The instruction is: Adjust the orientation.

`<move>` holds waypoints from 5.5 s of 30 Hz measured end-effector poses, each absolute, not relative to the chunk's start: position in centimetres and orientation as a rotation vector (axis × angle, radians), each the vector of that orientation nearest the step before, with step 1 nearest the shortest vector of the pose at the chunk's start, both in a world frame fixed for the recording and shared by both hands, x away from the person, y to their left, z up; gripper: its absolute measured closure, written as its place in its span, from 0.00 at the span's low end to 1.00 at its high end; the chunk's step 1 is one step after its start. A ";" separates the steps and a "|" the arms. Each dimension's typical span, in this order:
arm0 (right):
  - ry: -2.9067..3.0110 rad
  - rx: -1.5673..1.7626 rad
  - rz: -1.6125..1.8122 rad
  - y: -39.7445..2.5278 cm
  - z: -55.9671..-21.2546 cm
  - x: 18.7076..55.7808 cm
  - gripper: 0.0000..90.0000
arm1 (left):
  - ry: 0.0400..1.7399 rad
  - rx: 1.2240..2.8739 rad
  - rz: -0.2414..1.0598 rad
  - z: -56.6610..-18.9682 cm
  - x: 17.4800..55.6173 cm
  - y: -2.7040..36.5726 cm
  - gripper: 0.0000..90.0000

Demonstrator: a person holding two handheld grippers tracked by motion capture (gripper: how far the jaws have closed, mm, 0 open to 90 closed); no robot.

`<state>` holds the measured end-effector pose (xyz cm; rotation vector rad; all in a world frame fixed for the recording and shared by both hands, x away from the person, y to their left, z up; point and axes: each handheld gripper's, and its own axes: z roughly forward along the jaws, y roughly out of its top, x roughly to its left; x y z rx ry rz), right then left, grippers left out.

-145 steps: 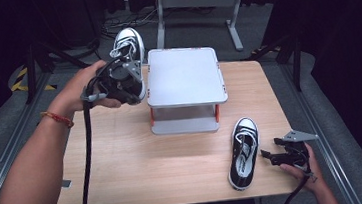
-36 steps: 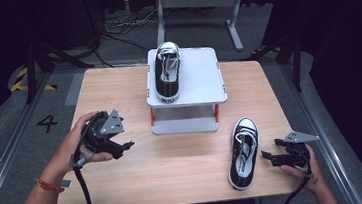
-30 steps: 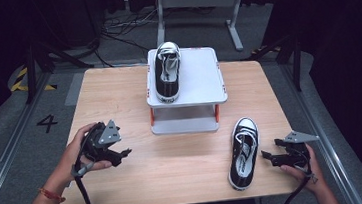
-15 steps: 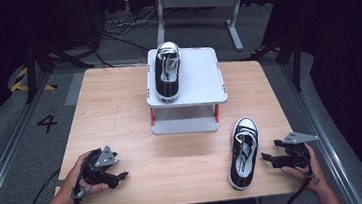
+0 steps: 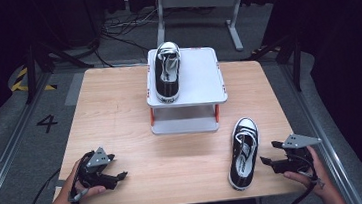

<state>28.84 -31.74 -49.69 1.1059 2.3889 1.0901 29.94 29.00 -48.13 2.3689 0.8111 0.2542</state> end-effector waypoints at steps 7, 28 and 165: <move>2.435 0.987 1.160 -29.6 -47.3 26.9 0.31 | 0.825 2.369 0.260 -48.1 29.9 29.0 0.21; 2.633 0.750 1.170 -24.4 -43.9 24.4 0.38 | 0.811 2.371 0.251 -48.2 30.0 28.9 0.20; 2.829 0.122 0.449 -13.8 -23.6 40.5 0.88 | 0.766 2.381 0.230 -48.2 30.3 28.9 0.22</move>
